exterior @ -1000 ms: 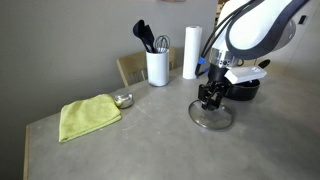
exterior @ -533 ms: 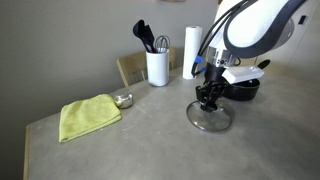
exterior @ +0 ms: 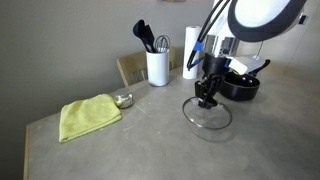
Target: Pick up the lid from the table and close the pot
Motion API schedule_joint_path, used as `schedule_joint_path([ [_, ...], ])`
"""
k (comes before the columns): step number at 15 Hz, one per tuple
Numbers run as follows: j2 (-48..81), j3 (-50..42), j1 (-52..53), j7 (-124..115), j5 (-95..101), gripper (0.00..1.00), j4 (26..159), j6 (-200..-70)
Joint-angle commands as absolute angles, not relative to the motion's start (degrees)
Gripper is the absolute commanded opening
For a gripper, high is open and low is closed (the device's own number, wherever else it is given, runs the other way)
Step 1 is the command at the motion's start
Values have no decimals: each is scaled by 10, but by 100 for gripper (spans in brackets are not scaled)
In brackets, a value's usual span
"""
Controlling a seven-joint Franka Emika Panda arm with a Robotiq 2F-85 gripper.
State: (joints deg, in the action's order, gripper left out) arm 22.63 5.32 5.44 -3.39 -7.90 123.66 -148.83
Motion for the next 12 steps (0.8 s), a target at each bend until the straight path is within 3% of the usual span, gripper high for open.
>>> schedule_joint_path([
  [1, 144, 54, 50, -9, -52, 15, 1261, -1442],
  [12, 130, 48, -38, 333, -139, 15, 1167, -1340],
])
